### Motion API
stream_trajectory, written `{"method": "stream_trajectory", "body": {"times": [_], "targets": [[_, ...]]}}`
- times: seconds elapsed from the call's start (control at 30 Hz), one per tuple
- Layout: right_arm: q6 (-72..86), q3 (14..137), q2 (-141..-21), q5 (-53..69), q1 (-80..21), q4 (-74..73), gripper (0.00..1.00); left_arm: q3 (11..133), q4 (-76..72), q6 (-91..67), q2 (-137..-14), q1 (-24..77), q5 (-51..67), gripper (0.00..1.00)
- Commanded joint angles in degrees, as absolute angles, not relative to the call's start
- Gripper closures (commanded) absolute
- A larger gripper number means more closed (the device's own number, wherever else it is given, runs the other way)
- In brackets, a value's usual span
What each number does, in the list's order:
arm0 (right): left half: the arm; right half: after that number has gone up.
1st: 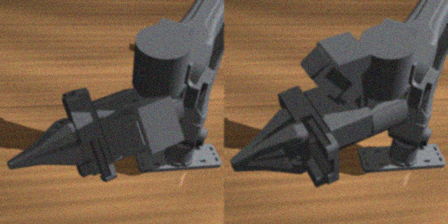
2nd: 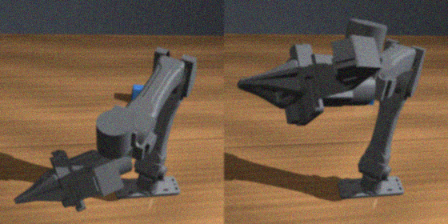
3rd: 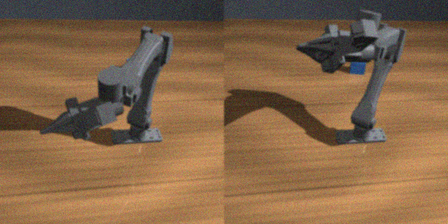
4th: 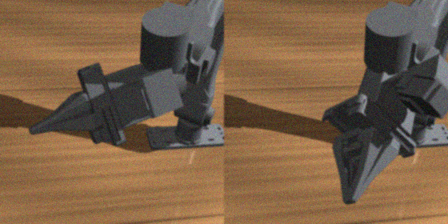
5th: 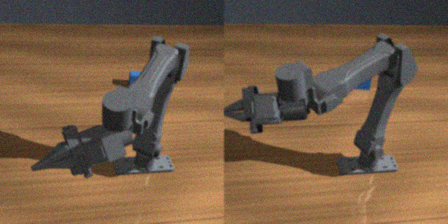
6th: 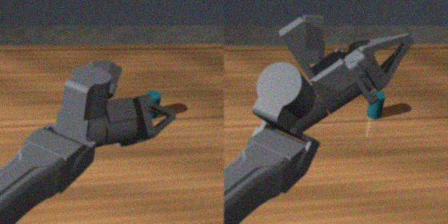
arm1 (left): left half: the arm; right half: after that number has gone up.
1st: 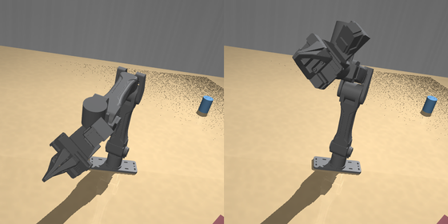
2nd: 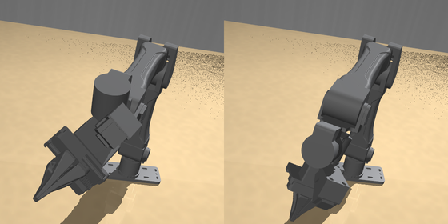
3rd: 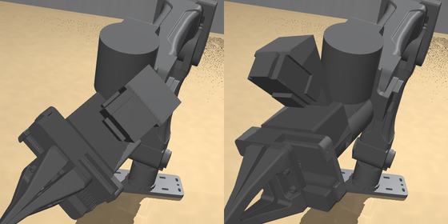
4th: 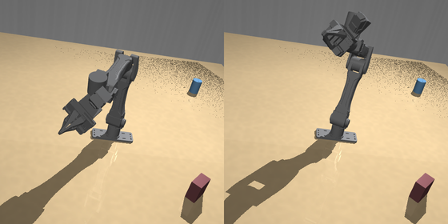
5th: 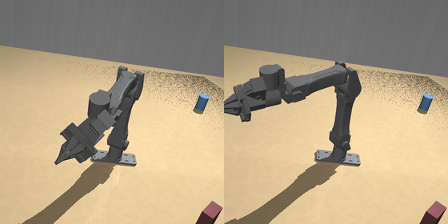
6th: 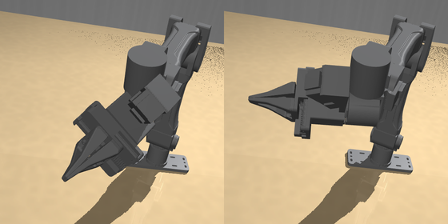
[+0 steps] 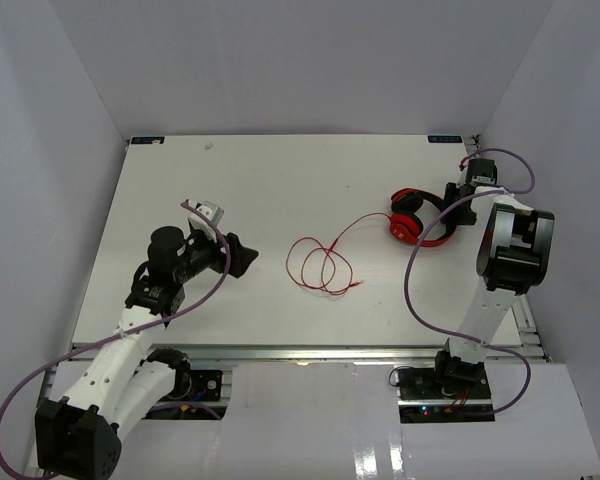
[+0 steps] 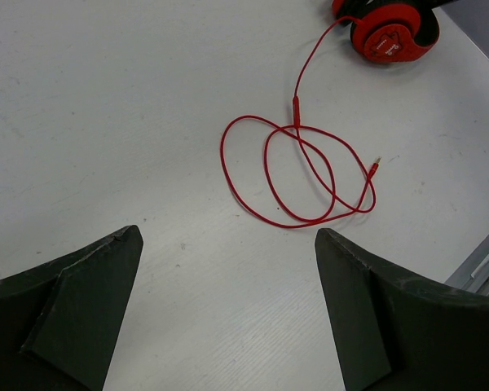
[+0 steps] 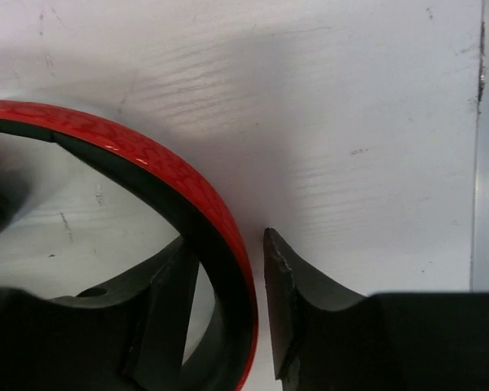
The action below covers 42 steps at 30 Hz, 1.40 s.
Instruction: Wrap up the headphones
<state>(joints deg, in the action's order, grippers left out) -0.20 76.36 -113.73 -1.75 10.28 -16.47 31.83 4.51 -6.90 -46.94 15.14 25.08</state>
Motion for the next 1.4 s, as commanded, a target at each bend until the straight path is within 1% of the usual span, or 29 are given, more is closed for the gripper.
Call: {"method": "stream_trajectory", "body": {"times": [0.0,0.2,0.27,0.3,0.4,0.47,0.53,0.6,0.73,0.83,0.97,1.1,1.27,1.37], "targets": [[-4.4,77.8,-115.1,3.7,10.5,-17.3,0.60,33.0,4.7,-6.3,-46.4,15.3,25.9,0.02],[-6.6,77.3,-115.8,5.4,10.8,-17.7,0.79,33.0,4.5,-6.2,-46.1,15.4,27.2,0.02],[-6.7,77.4,-115.8,6.6,11.0,-17.7,0.89,32.5,2.9,-6.3,-46.0,15.4,32.0,0.02],[-6.8,77.4,-115.4,7.6,11.1,-17.7,0.92,31.7,1.1,-6.6,-45.9,15.4,34.7,0.02],[-6.5,76.2,-112.2,13.9,11.7,-17.5,0.92,29.5,-4.6,-8.0,-45.6,15.8,44.7,0.02],[-6.0,74.5,-107.2,18.1,11.6,-17.5,0.92,28.5,-6.3,-8.6,-45.5,17.3,46.0,0.02],[-5.8,71.7,-101.3,21.6,11.2,-18.4,0.92,27.7,-8.4,-8.6,-45.9,21.1,45.6,0.02],[-6.1,69.9,-94.5,24.4,10.6,-19.9,0.92,28.0,-9.2,-8.1,-47.1,25.4,42.3,0.02],[-7.1,66.0,-81.2,29.6,10.5,-23.3,0.92,30.0,-10.3,-3.3,-51.5,39.1,33.0,0.02],[-8.3,62.8,-72.8,33.5,10.5,-24.6,0.92,30.3,-12.9,1.1,-55.7,44.4,26.4,0.02],[-9.6,59.3,-62.3,39.0,10.6,-26.9,0.92,28.7,-19.8,2.2,-61.6,45.3,24.1,0.02],[-9.3,58.8,-54.7,41.9,10.6,-27.8,0.92,26.4,-28.1,3.4,-63.6,45.8,20.4,0.02],[-6.3,61.3,-51.7,43.8,10.6,-27.6,0.92,26.1,-32.5,2.0,-64.6,46.6,20.9,0.02],[-4.2,63.3,-51.7,43.5,10.6,-27.1,0.92,23.9,-35.8,-0.8,-62.8,47.6,21.2,0.02]]}}
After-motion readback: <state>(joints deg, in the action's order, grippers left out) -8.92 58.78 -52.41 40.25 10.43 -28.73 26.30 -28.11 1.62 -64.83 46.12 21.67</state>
